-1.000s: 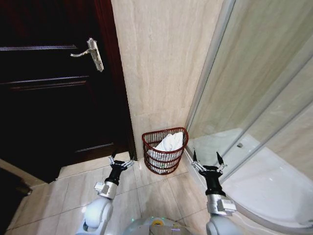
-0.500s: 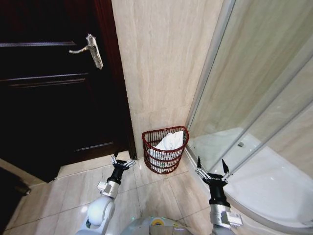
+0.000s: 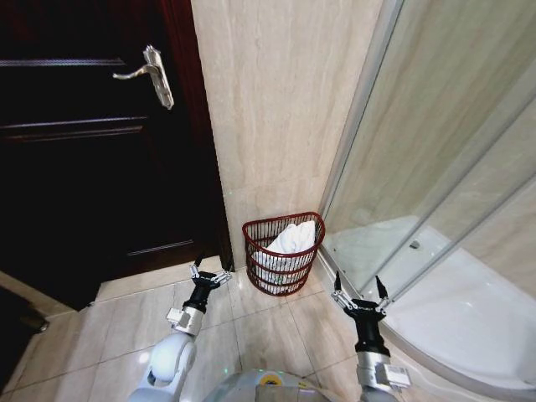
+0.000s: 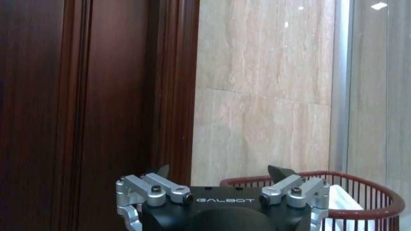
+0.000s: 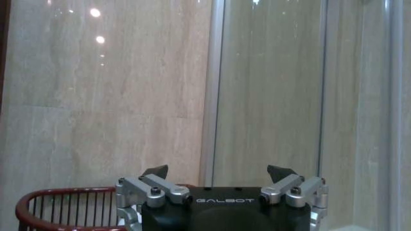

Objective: Discard the used towel into the hamper.

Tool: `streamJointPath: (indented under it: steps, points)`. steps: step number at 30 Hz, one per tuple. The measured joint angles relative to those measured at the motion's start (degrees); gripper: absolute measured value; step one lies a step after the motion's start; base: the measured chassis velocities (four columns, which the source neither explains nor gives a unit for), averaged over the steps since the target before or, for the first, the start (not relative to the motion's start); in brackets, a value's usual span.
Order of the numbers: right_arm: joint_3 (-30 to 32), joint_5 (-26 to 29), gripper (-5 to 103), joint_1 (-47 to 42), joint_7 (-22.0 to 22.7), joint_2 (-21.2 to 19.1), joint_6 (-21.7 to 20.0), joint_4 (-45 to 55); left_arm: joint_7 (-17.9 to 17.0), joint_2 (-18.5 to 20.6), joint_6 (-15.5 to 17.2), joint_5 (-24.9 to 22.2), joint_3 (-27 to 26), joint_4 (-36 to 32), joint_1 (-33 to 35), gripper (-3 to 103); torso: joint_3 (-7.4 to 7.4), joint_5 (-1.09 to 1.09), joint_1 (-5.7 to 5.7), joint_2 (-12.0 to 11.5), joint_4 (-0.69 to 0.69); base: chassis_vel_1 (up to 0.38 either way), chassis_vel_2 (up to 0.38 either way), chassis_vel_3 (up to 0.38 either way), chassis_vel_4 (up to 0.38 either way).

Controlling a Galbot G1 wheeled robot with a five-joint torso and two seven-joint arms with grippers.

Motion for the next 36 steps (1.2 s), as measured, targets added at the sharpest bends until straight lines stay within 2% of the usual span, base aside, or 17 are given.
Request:
streamJointPath:
  steps: [5,8,15,31,36]
  points:
    - [-0.3,-0.6,100,-0.2,0.0,0.1,0.0,0.1,0.0,0.0,-1.0,-0.3,-0.1,0.2,-0.1,100,-0.74,0.01,-0.01,-0.8,0.00,0.000,0.000,0.000,0.000]
    - [-0.4,-0.9,100,-0.8,0.1,0.2,0.3,0.2,-0.6,-0.2,-2.9,-0.5,-0.1,0.5,-0.6,100,-1.01,0.00,-0.01,-1.0,0.00,0.010,-0.022,-0.013,0.011]
    - [-0.4,-1.4,100,-2.2,0.6,0.2,2.0,0.3,-0.5,-0.1,-3.2,-0.6,0.0,0.0,0.0,100,-1.03,0.01,-0.02,-1.0,0.00,0.104,-0.104,-0.099,0.099]
    - [-0.7,-1.3,100,-4.5,1.0,-0.3,5.7,-1.2,0.4,-0.9,-4.3,-0.3,0.1,-1.0,1.2,100,-0.84,0.00,-0.04,-0.7,0.01,0.231,-0.227,-0.223,0.229]
    - [-0.3,-1.2,100,-5.6,1.2,-0.3,8.7,-2.7,0.9,-1.2,-5.0,0.6,0.4,-1.1,1.8,100,-0.81,0.01,-0.05,-0.7,0.00,0.158,-0.170,-0.156,0.171]
